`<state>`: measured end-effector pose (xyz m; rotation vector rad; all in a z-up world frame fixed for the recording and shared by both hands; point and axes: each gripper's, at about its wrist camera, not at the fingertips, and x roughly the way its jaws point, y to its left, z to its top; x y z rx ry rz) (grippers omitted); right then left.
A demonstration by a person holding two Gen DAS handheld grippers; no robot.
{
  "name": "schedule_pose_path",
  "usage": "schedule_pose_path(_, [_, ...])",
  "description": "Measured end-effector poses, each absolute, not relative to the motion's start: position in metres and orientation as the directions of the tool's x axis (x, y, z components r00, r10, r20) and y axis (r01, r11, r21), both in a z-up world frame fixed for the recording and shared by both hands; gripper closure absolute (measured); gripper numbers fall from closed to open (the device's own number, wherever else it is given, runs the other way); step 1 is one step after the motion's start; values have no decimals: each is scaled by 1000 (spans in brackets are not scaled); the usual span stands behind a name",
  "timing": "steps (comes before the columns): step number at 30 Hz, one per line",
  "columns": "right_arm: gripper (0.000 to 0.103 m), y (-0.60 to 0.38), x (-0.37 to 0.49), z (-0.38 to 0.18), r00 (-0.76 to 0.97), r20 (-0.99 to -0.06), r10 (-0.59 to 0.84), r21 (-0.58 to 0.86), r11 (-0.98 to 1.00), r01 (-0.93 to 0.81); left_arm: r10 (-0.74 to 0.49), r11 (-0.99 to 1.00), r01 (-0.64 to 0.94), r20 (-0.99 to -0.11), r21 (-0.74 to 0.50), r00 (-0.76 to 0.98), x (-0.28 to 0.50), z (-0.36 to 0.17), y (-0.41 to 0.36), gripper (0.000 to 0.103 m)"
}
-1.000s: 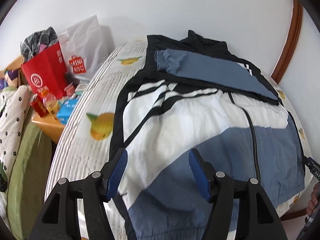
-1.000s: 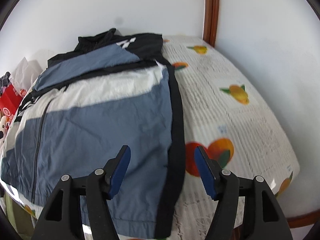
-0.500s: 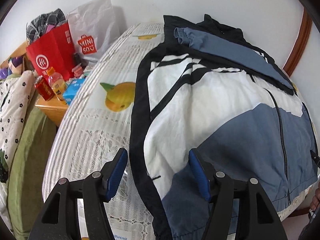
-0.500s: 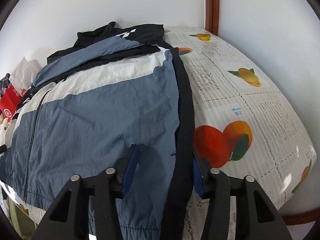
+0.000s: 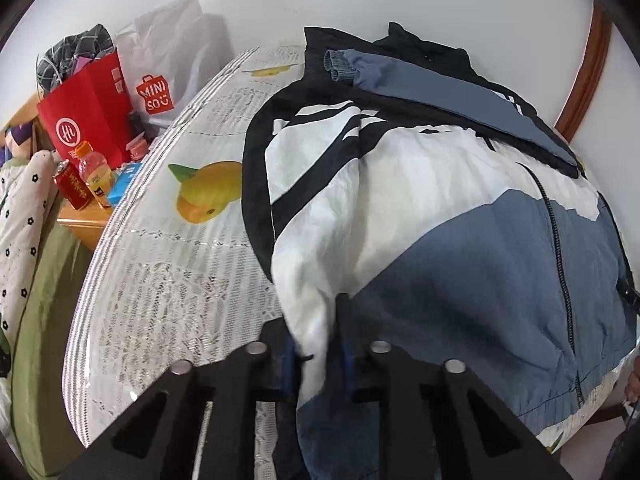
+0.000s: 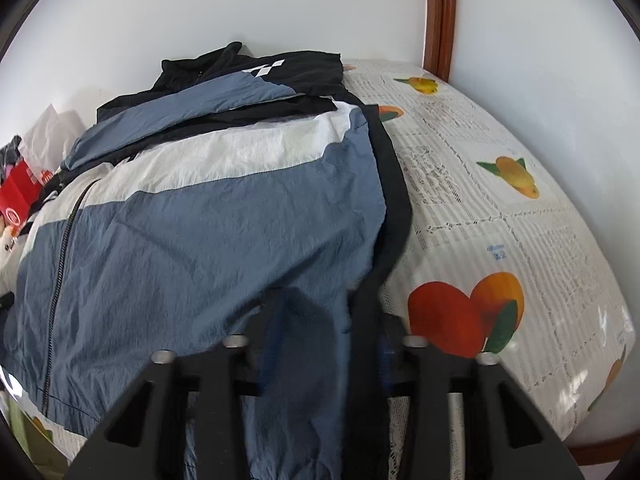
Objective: Fold large clothes
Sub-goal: 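Close both tools on the jacket hem edge, then lift the hem with both tools and fold it toward the collar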
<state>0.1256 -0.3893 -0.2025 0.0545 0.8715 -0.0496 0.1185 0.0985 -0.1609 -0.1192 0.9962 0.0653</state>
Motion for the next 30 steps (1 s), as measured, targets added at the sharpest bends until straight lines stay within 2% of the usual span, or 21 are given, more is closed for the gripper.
schedule_pose_path(5, [99, -397, 119, -195, 656, -755, -15, 45, 996, 75, 10, 989, -126, -830, -72, 558, 113, -150, 99, 95])
schedule_pose_path(11, [99, -421, 91, -175, 683, -730, 23, 101, 992, 74, -15, 990, -104, -801, -97, 599, 95, -129, 100, 95])
schedule_pose_path(20, [99, -431, 48, -142, 742, -670, 20, 96, 994, 60, -69, 989, -50, -741, -137, 668, 65, -101, 96, 96])
schedule_pose_path(30, [99, -437, 66, -105, 801, -597, 38, 150, 987, 65, -77, 986, -45, -671, -163, 738, 95, -64, 105, 96])
